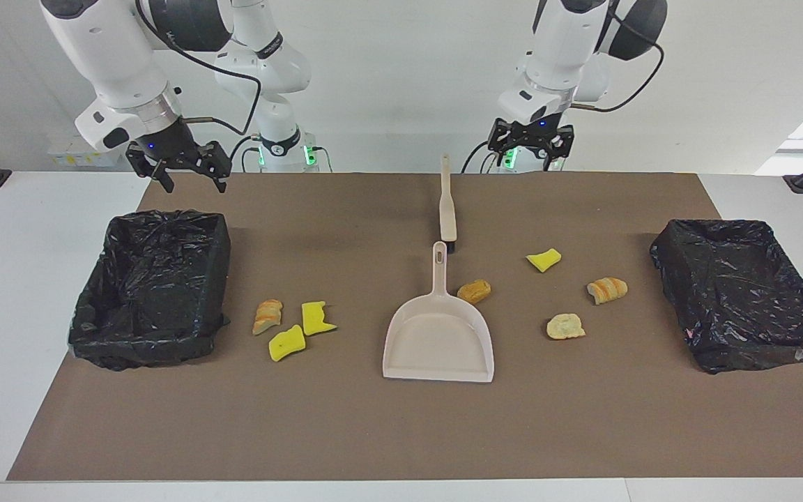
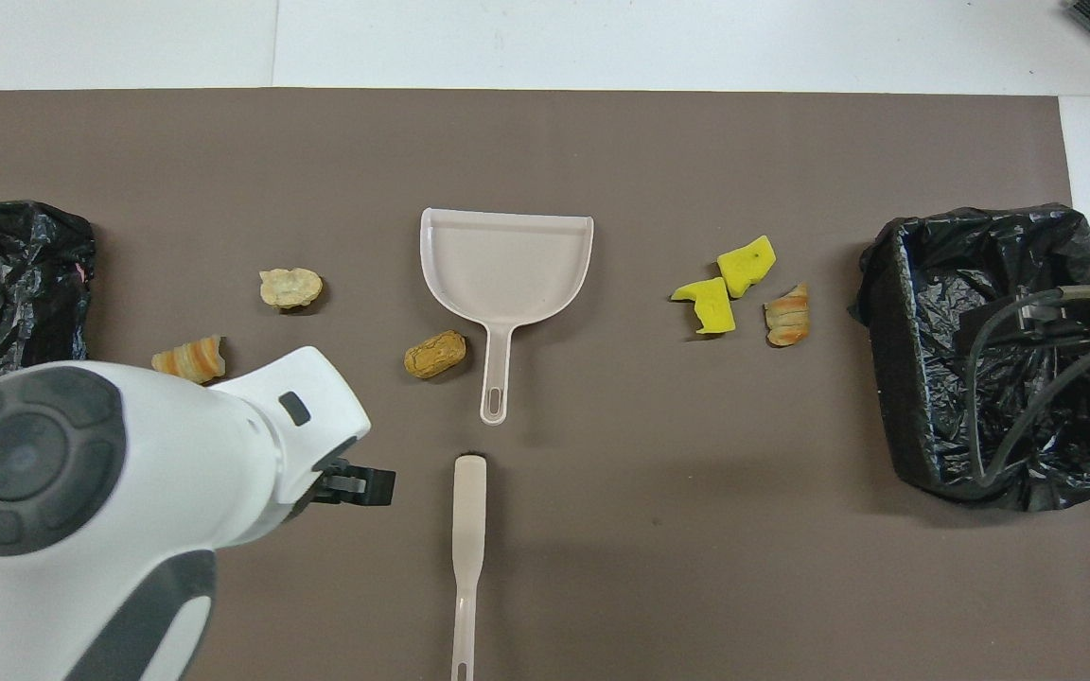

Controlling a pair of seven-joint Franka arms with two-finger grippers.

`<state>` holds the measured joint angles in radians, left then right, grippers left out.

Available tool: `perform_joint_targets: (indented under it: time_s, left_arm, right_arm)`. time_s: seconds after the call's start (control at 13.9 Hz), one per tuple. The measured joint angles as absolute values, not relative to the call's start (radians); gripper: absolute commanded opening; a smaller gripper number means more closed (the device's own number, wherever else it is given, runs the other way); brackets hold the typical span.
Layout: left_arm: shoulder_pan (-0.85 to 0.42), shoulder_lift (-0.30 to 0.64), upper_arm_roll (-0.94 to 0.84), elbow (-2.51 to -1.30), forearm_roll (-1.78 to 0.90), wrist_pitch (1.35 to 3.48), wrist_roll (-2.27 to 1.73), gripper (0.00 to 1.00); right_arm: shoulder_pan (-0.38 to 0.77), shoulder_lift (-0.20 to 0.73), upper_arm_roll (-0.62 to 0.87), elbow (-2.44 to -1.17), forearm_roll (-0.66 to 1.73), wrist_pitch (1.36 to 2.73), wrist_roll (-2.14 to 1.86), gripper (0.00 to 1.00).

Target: Sweep and dump trash in bin

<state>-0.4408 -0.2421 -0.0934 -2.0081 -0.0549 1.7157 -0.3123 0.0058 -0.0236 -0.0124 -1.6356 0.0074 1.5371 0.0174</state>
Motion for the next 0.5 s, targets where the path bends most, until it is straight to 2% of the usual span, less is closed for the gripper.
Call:
perform_joint_targets:
  time_s: [0.5]
  left_arm:
    - [-0.629,-0.280,-0.093,-2.266,-0.103,1.879,-0.433,1.00]
  right_arm:
    - [-0.007,-0.024,-0.023,-1.637,0.007,1.531,0.018,1.00]
